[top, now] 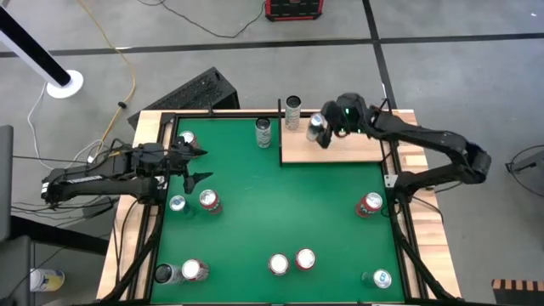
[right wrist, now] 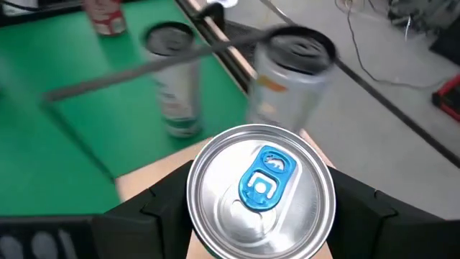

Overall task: Sort soda cans
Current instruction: Put the top right blue soda can on the shelf

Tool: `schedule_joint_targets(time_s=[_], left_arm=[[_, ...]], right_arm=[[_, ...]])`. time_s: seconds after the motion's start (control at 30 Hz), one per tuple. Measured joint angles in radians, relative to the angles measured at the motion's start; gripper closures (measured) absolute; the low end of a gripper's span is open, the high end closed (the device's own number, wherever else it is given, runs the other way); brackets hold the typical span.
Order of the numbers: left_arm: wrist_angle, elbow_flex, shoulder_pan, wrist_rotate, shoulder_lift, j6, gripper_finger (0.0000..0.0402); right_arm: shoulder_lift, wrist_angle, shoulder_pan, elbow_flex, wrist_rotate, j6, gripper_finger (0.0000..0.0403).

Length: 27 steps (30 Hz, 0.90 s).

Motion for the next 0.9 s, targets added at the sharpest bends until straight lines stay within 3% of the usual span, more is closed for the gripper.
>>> schedule_joint_targets(time_s=[0.4,0.9], left_arm=[[-0.004,0.0,0.0,0.0,0.0,0.006,0.0033],[-0.01,0.0,0.0,0.0,0.0,0.005,0.0033]], right_arm=[[0.163,0.12,-0.134,0.001,-0.079,-0.037,0.0141],[0.179,0.138,-0.209,0.002,-0.115,-0.049,0.0141]])
